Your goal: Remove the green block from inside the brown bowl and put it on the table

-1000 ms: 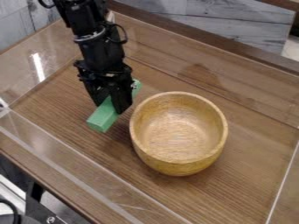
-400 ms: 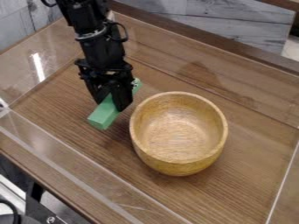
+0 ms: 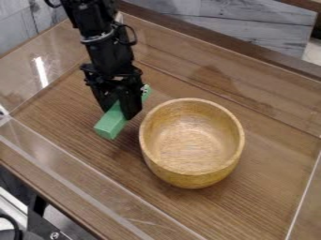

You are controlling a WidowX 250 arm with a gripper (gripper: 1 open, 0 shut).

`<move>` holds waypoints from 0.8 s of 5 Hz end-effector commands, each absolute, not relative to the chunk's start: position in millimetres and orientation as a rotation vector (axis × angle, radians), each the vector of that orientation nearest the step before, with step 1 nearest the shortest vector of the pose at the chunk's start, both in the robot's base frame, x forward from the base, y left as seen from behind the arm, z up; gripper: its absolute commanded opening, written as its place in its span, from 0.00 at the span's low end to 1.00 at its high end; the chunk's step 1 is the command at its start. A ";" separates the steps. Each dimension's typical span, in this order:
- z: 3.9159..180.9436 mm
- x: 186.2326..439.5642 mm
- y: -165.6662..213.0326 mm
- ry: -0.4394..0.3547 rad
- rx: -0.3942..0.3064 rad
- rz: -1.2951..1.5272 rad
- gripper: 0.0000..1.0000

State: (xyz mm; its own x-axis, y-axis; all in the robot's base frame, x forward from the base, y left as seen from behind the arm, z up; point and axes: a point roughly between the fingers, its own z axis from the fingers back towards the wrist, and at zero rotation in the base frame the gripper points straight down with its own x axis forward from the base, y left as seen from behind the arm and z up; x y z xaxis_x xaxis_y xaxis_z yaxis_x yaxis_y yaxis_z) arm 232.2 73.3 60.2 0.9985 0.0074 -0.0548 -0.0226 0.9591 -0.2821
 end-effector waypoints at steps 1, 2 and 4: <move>71.3 241.8 82.3 0.009 -0.263 0.021 0.00; 70.8 242.5 83.3 0.014 -0.264 0.023 0.00; 69.7 243.9 85.1 0.023 -0.268 0.026 0.00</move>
State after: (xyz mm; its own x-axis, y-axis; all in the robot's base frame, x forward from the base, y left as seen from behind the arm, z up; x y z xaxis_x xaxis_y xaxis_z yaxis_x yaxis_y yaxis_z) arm 234.7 76.8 57.7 0.9969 0.0116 -0.0777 -0.0336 0.9568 -0.2886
